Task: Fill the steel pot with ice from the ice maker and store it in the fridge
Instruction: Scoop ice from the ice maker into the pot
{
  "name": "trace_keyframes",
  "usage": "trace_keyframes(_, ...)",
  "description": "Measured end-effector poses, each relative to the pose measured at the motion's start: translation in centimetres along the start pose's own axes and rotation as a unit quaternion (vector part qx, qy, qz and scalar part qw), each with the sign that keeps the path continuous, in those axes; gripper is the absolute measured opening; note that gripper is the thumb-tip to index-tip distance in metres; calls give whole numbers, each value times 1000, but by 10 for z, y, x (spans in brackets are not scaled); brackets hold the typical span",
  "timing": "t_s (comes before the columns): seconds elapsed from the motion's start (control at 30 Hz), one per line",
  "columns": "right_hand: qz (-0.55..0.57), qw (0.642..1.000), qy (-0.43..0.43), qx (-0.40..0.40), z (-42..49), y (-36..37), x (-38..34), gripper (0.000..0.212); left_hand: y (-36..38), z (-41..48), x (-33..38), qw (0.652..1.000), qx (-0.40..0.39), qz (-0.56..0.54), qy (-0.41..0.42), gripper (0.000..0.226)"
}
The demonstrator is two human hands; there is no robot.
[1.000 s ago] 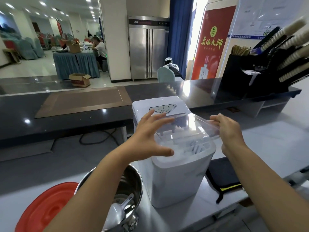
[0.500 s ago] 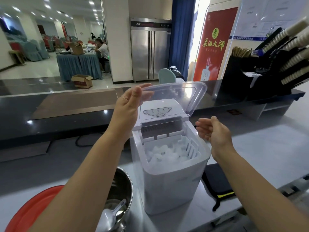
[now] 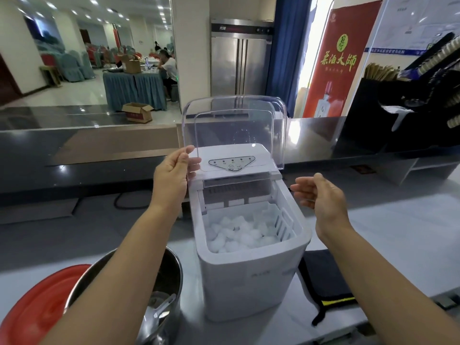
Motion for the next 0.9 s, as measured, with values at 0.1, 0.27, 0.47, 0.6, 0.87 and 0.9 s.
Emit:
trace_keyframes(0.1, -4, 1000, 1, -13, 2, 3, 0, 39, -5, -2, -2, 1000, 25, 15, 4, 24)
trace_keyframes(0.27, -12, 999, -7, -35, 3, 8, -5, 27, -9, -4, -4, 999, 29, 25, -5, 21)
trace_keyframes(0.47, -16, 998, -19, -59, -5, 20, -20, 25, -15, -2, -10, 999, 27, 30, -23, 20)
trace_keyframes(0.6, -40, 996, -35, -77, -15, 36, -29, 25, -14, 0, -7, 999, 3, 27, -27, 19)
trace_keyframes(0.87, -27, 991, -30, -129, -50, 89, -38, 24, -33, 16, 0, 997, -50, 48, -21, 21)
trace_keyframes(0.9, -27, 990, -31, -135, -55, 97, -39, 24, -37, 17, 2, 997, -55, 47, -20, 19)
Point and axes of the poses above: each hand's wrist, its own z-axis towards the middle knuckle, its own y-axis out of the palm, x = y × z, the point moved 9 cm from there along z, towards the middle knuckle, and after that the axes turned 1 degree about -x, right-handed, at the moved point
